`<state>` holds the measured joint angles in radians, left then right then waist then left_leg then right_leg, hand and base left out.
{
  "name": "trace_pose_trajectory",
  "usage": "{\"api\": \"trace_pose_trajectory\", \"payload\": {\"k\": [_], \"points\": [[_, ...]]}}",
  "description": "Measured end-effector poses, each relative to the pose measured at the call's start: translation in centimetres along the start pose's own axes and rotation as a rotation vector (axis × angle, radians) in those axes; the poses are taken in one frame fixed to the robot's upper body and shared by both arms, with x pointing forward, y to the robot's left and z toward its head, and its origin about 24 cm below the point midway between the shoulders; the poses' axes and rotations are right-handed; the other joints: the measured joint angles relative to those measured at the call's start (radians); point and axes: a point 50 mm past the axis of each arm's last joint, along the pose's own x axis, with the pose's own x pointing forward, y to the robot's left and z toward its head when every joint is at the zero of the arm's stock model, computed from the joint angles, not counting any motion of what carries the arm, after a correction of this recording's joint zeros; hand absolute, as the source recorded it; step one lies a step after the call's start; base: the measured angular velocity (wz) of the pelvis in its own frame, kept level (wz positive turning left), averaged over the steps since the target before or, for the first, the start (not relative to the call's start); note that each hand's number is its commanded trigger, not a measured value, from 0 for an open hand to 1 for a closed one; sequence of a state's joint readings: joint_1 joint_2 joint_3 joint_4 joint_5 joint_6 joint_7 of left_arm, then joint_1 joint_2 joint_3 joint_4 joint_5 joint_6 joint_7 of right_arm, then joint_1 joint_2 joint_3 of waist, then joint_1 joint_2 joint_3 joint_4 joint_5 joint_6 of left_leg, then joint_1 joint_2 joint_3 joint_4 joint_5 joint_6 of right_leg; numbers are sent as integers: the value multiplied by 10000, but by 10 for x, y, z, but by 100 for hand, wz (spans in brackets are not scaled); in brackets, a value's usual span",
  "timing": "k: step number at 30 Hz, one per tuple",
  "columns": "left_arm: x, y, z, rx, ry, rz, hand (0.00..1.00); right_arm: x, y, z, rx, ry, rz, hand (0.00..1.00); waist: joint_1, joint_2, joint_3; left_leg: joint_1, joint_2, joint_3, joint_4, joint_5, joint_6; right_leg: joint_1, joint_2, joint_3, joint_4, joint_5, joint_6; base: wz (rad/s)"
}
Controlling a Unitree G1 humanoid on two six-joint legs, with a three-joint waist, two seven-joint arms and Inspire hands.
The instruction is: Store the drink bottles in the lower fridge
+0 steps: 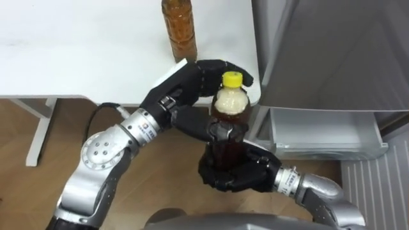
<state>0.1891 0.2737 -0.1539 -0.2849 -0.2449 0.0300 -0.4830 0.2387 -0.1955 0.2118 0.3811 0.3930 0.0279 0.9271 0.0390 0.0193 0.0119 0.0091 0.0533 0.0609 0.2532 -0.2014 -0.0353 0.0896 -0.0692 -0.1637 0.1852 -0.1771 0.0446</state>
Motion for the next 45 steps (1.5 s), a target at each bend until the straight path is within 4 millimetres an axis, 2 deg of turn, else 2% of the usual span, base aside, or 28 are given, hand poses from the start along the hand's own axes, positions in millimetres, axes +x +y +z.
{"api": "trace_pose_trajectory", "payload": {"k": [2, 5, 9, 18, 23, 26, 30, 32, 35, 39, 40, 42, 45], "points": [[-10, 22, 9, 471, -470, 1181, 0, -14, -6, -6, 334, 53, -794, 100, -11, 10, -6, 74, -1, 9, -12, 0, 0, 78, 0, 2, -6, -2, 4, 0], [-19, 37, 16, 693, -901, 2472, 0, -28, -13, -7, 371, 131, -1482, 100, 59, 13, -5, 187, 4, 144, -161, 1, 0, 90, 4, 125, -13, -8, 12, -11], [-23, 44, 25, 917, -1340, 3350, 0, -38, -20, -14, 553, 449, -2075, 100, 290, -1, -17, 192, 16, 216, -150, 4, -4, 10, 18, 234, -9, -22, 26, -9], [-35, 54, 49, 736, -2896, 4343, 0, -39, -20, -15, 626, 515, -2188, 100, 592, -52, -14, 204, 16, 195, -188, 5, -6, 17, 7, 152, -7, -21, 26, 1], [-54, 70, 65, 451, -3990, 5562, 0, -45, -22, -16, 710, 449, -2427, 100, 732, -79, 3, 317, 19, 197, -206, 3, -7, 138, 6, 143, -7, -21, 26, 0], [-64, 75, 76, 400, -4710, 6276, 0, -47, -22, -25, 1074, 614, -2578, 100, 792, -85, 10, 321, 28, 189, -202, 0, -9, 146, 10, 125, -1, -21, 26, 0], [-74, 80, 85, 634, -5275, 7012, 0, -54, -19, -43, 1687, 966, -2997, 100, 1034, 0, 9, 338, 29, 173, -194, -2, -11, 180, 10, 116, 8, -20, 25, 0], [-85, 87, 89, 829, -5382, 7732, 0, -58, -20, -46, 1782, 981, -3252, 100, 1042, 62, 17, 333, 29, 173, -215, -2, -11, 178, 11, 114, 2, -21, 25, 0], [-101, 97, 93, 713, -5735, 8894, 0, -63, -22, -47, 1813, 1065, -3812, 100, 1105, 108, -20, 384, 26, 211, -244, 3, -12, 187, 9, 122, -10, -26, 23, -1], [-122, 106, 94, 758, -5857, 10509, 0, -70, -23, -53, 2055, 1026, -4598, 100, 1384, 115, -38, 536, 15, 221, -270, 2, -14, 326, 23, 139, -187, -27, 15, 0], [-132, 110, 91, 736, -5733, 11228, 0, -72, -23, -55, 2122, 1053, -4877, 100, 1437, 121, -76, 549, 15, 223, -273, 1, -15, 338, 24, 136, -190, -29, 18, 0], [-144, 115, 82, 515, -5432, 12265, 0, -74, -24, -56, 2177, 1092, -5261, 100, 1544, 150, -95, 546, 15, 225, -274, 1, -16, 333, 23, 132, -188, -30, 19, 0], [-163, 123, 49, -181, -4024, 13997, 0, -74, -26, -58, 2344, 1163, -5828, 100, 1603, 159, -116, 579, -1, 173, -319, 1, -16, 382, 6, 40, -192, -35, 26, 4]]}}
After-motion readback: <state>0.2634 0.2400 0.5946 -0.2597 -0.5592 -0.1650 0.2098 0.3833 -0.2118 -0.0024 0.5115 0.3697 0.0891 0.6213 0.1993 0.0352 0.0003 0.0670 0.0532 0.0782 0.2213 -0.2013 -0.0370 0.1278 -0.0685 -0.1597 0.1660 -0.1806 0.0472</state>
